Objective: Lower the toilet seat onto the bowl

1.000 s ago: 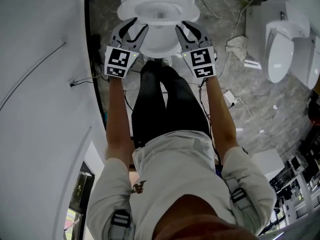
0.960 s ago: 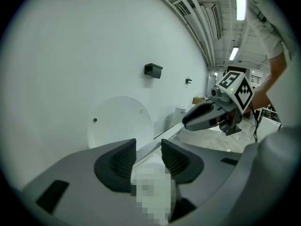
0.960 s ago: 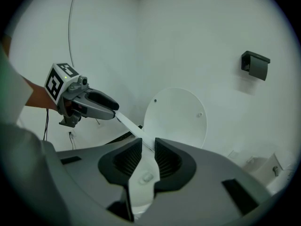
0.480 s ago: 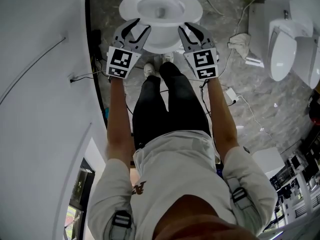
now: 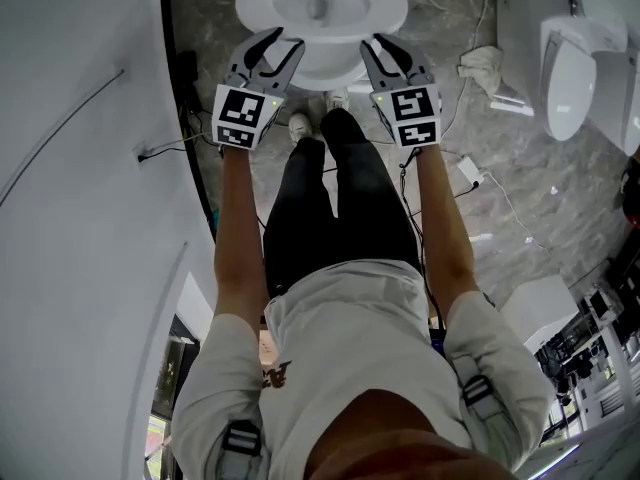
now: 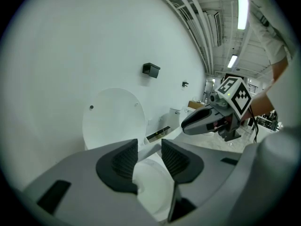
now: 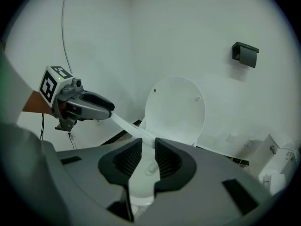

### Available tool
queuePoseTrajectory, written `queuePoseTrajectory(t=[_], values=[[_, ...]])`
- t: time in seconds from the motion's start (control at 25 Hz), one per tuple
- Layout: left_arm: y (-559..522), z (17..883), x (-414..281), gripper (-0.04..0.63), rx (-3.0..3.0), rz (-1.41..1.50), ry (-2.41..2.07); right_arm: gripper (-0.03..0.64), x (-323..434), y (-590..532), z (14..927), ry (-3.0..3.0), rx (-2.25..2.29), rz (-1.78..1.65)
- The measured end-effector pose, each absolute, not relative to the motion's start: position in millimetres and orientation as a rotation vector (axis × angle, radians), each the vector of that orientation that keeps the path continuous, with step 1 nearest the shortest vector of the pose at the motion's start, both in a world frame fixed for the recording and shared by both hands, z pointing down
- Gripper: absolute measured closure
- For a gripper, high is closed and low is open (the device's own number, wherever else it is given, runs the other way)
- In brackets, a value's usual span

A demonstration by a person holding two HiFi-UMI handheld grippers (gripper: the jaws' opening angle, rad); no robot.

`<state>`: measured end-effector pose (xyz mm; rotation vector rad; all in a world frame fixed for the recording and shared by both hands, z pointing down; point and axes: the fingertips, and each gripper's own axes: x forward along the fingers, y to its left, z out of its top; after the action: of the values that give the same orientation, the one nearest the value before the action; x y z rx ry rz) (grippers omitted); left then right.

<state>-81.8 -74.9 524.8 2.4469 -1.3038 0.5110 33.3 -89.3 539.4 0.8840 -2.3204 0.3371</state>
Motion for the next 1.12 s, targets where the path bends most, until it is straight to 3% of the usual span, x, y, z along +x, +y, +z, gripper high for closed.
queuePoseTrajectory(t=[1.12], values=[[-25.9, 572.0, -78.6, 0.463, 2.422, 0.472, -1.231, 0.517, 45.8, -37.6, 590.9, -2.255, 0.983, 0.469]])
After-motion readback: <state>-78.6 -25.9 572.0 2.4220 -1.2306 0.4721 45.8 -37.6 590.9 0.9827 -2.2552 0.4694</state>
